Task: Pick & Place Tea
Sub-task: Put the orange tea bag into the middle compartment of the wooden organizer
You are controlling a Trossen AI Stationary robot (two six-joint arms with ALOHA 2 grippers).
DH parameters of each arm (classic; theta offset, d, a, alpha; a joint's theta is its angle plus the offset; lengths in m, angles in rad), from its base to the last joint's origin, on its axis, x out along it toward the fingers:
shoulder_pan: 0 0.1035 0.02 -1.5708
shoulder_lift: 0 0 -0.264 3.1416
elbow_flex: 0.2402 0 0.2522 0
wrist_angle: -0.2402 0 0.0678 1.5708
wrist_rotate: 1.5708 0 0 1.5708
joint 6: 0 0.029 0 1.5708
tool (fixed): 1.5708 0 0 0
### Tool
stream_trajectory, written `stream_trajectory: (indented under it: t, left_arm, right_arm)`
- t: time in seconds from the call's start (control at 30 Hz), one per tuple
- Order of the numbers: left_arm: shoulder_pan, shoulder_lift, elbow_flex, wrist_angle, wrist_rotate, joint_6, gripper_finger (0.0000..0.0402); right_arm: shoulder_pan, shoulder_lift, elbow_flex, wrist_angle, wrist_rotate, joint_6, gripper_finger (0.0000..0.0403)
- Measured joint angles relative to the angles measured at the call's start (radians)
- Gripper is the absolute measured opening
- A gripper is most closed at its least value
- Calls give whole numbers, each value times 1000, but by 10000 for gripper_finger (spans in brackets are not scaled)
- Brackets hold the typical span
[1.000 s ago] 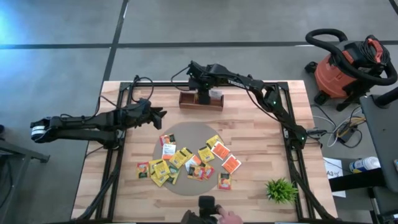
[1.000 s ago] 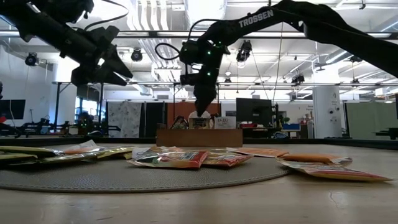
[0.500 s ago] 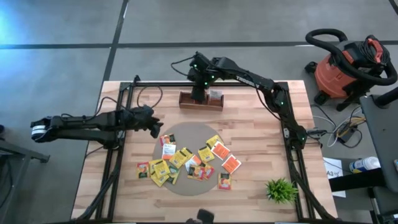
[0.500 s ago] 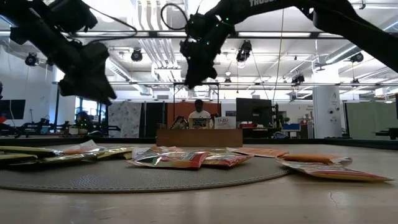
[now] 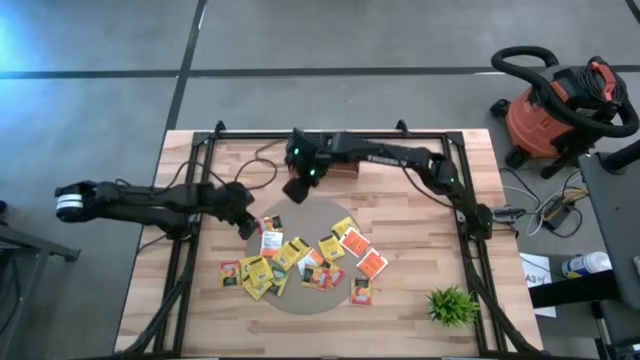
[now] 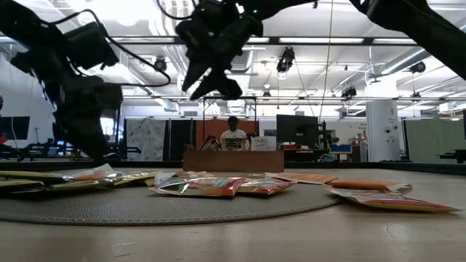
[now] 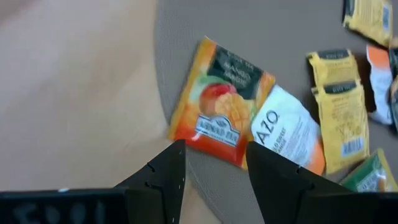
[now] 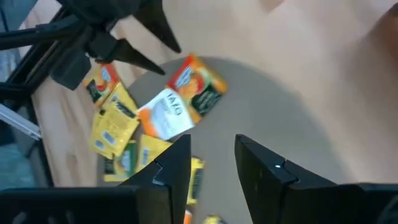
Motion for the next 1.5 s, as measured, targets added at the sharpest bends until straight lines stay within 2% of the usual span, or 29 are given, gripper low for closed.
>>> stream_trajectory:
  t: [0.27,0.43,0.8,1.0,1.2,1.5]
  left_arm:
    - [0,45,0,26,16,10,162]
    - [0,93,-10,65,16,14,162]
    - [0,309,-8,307,17,1,162]
    - [0,403,15,370,16,-16,162]
    - [0,454,27,384,15,-40,162]
    - [0,483,34,489,12,-98,162]
  right_arm:
    - [45,6,-244,324,-3,294,121]
    - [50,7,-353,482,-1,401,125]
    - [58,8,-442,499,-1,426,146]
    - [58,8,-470,501,-5,428,148]
    - [59,8,-530,551,-61,484,148]
    - [65,10,-577,693,-84,544,139]
